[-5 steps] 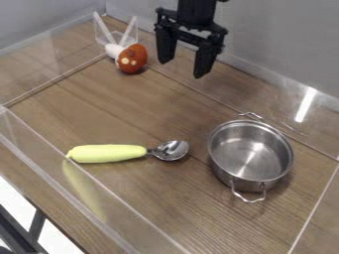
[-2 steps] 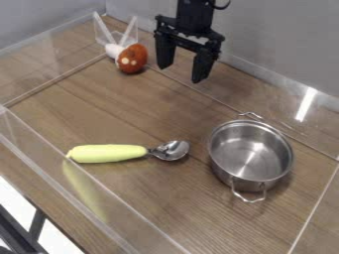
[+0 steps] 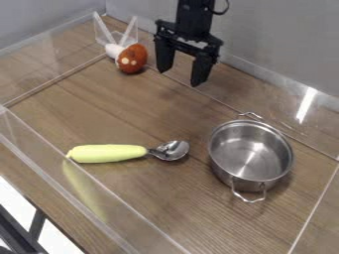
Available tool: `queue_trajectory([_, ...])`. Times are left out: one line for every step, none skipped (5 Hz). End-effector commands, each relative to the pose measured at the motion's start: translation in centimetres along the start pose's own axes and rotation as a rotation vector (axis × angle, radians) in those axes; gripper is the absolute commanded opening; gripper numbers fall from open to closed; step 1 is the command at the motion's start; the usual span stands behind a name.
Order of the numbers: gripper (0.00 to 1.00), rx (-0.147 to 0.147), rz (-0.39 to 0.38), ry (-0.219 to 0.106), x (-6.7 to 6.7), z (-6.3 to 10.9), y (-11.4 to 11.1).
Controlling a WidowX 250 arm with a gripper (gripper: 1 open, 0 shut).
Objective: Put mushroom into the silver pot
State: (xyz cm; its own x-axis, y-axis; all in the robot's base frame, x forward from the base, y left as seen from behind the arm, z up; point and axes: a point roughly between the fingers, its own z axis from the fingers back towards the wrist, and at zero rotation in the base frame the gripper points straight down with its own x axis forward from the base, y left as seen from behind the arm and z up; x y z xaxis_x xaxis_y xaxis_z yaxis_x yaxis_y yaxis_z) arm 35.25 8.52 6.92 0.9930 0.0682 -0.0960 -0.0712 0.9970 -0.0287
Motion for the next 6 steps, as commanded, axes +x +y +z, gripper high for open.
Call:
queue_trajectory([1.00, 0.009, 0.009, -0.054, 0.66, 1.51, 0.75])
queue_trajectory([1.00, 0.009, 0.011, -0.053, 0.84, 1.24, 0.89])
queue_trajectory([1.00, 0.009, 0.013, -0.052, 0.99, 1.01, 1.04])
queue_trajectory([1.00, 0.009, 0.015, -0.051, 1.09, 0.86, 1.17])
queue_trajectory([1.00, 0.010, 0.016, -0.051, 1.15, 0.76, 1.26])
queue_trajectory([1.00, 0.010, 0.018, -0.051, 1.19, 0.71, 1.37])
